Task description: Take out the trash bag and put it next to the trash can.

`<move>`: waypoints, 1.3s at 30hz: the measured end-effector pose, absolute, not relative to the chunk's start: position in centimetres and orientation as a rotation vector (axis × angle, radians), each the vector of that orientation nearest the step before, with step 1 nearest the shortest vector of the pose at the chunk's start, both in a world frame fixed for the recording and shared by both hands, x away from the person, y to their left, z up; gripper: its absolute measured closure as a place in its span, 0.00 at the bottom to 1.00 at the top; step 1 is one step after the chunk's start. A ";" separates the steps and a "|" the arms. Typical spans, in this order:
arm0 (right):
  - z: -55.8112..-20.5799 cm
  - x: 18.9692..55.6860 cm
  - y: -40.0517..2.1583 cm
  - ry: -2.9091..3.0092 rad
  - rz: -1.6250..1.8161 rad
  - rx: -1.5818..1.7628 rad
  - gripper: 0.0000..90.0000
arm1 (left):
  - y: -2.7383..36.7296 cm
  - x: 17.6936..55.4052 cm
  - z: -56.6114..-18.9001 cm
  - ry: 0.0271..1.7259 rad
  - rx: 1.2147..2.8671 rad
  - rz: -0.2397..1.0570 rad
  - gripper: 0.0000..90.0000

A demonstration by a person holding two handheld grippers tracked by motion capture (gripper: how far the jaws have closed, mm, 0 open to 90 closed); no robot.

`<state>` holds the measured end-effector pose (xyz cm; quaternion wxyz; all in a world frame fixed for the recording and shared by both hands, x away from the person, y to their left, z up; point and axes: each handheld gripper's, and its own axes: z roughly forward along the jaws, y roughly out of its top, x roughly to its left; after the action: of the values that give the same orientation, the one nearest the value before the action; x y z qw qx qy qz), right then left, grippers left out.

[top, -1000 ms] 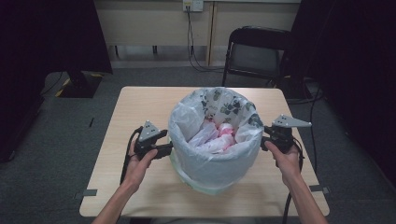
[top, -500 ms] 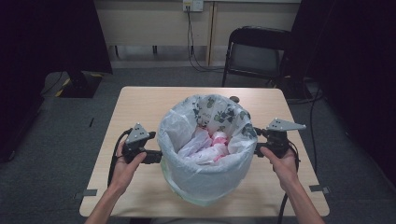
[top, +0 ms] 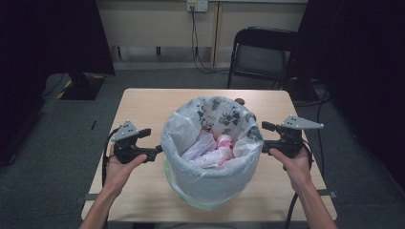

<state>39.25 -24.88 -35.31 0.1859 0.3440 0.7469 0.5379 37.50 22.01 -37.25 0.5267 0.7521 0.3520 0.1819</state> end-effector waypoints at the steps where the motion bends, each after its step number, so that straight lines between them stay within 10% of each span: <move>1: -35.1 39.2 -24.9 2.097 1.519 0.968 0.27 | 22.2 37.4 -36.9 0.843 1.782 0.440 0.18; 9: -32.8 39.4 -26.4 1.977 1.633 0.998 0.41 | 22.5 36.5 -33.9 0.798 1.720 0.477 0.20; 14: -30.1 38.9 -26.4 1.953 1.689 0.940 0.42 | 23.9 35.8 -30.5 0.697 1.601 0.423 0.38; 29: -26.5 36.1 -21.9 2.036 1.821 0.700 0.32 | 18.5 36.2 -28.0 0.532 1.730 0.386 0.18; 39: -26.2 35.6 -19.3 2.120 1.801 0.628 0.31 | 19.6 36.8 -28.6 0.535 1.727 0.405 0.76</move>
<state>35.64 -19.33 -26.22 0.1446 0.2178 0.7355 0.6250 36.79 19.58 -28.65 0.6006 0.7453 0.2308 0.1749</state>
